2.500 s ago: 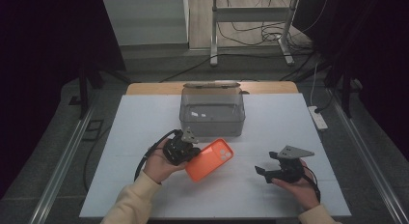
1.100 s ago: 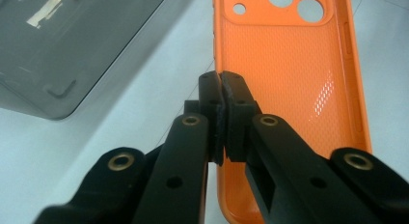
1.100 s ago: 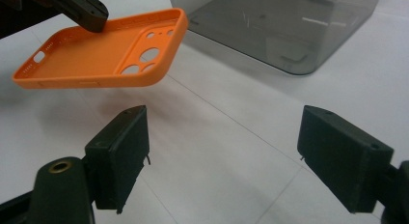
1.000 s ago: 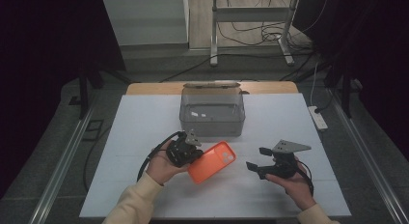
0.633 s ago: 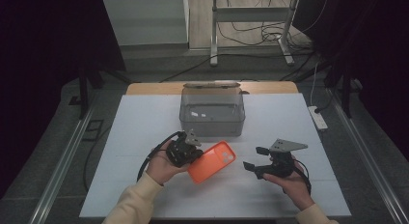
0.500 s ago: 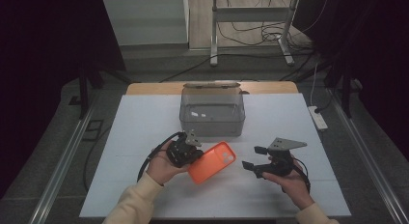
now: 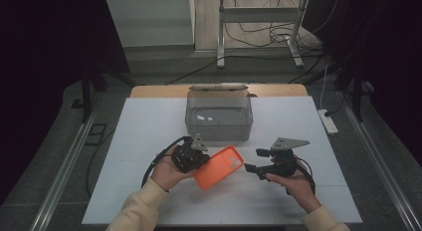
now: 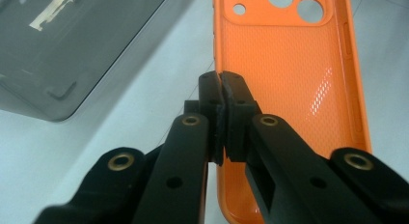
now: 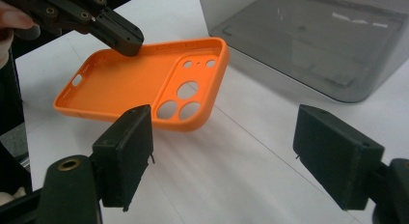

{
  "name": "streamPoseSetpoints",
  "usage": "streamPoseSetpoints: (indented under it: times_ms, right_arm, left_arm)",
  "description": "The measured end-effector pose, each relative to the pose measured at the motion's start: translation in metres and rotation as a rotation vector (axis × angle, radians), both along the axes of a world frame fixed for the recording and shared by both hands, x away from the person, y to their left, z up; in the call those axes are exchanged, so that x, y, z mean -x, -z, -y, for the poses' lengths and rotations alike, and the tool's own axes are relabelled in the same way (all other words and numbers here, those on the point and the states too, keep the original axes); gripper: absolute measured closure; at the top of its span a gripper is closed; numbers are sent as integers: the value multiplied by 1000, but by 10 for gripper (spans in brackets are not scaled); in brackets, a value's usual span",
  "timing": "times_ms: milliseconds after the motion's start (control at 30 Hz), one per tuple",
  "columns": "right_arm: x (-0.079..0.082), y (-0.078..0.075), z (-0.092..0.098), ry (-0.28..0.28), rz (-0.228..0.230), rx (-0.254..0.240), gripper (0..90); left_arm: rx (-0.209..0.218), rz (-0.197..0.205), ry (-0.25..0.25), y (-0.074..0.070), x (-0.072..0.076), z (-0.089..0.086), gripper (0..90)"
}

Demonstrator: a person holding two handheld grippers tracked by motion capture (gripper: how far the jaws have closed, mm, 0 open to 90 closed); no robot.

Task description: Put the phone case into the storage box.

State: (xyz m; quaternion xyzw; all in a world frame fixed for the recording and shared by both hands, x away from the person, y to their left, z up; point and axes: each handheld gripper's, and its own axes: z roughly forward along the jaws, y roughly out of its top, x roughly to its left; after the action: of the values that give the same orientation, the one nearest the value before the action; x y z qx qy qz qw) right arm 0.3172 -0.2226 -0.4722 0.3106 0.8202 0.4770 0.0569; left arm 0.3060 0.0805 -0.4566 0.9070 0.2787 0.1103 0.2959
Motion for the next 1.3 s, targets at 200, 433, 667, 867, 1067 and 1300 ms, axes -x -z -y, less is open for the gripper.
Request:
streamPoseSetpoints:
  times_ms: [200,433,667,867,1067,1300]
  right_arm:
    - [-4,-1,-5,-8,-11,3,228]
    - [-9,-2,-12,-18,-25,3,239]
    - [-15,-2,-18,-27,-48,2,244]
    - [-21,0,-25,-21,-71,15,255]
    - [-26,2,-28,-6,-98,8,263]
    - [-32,5,-32,-2,-135,-10,280]
  left_arm:
    - [1,3,0,0,0,0,881]
    - [2,6,-2,0,1,1,880]
    - [4,8,0,0,1,2,880]
    - [5,11,-1,-1,1,1,880]
    - [5,14,-2,-1,1,1,880]
    - [5,17,-4,-1,1,1,880]
